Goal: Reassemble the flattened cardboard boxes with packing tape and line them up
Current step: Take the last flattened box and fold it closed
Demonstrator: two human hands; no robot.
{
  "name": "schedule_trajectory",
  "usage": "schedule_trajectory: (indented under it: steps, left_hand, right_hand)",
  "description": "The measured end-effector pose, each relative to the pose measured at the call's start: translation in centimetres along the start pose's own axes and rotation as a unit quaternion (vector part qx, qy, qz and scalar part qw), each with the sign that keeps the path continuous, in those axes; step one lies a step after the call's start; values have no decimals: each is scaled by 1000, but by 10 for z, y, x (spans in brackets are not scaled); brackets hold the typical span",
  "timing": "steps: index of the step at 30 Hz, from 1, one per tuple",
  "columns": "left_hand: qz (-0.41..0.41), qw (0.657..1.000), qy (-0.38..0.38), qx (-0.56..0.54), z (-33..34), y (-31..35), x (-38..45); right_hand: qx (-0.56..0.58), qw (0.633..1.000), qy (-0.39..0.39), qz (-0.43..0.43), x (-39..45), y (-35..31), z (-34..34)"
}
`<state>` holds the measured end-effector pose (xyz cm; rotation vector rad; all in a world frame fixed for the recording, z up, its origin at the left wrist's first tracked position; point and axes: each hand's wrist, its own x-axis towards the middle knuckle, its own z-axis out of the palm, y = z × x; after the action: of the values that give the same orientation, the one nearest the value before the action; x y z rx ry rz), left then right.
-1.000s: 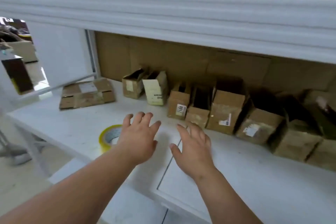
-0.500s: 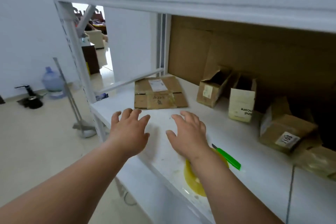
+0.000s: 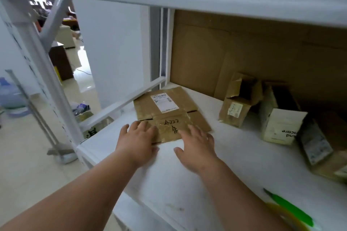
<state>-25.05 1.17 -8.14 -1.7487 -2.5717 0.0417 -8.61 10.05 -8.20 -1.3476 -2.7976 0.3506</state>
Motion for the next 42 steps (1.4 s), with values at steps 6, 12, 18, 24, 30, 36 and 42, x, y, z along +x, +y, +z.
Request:
schedule_trajectory:
  steps: [6,12,18,24,30,36,42]
  left_hand:
    - [93,992,-70,-57,17,-22,43]
    - [143,986,-56,-70,14,-20,50]
    - [192,974,-7,-118,-2,-3,26]
    - [208,972,3,-108,-5,18,-17]
    - [167,969,45,-175,-10,44,-64]
    - [9,927,136,-349,-28,46,-76]
    - [-135,809,232,-523,-56,22,-75]
  right_hand:
    - [18,995,14,94,13,-18,8]
    - [66,977,73,187,-1,-24,19]
    - [345,875,199,275,-21,-31,19]
    - [710,604,233,277,-36,-32,6]
    - [647,646,290,283,-81,-16,4]
    - [610,706,270,239,-127,5,-6]
    - [647,690,266,188,-146,4,-12]
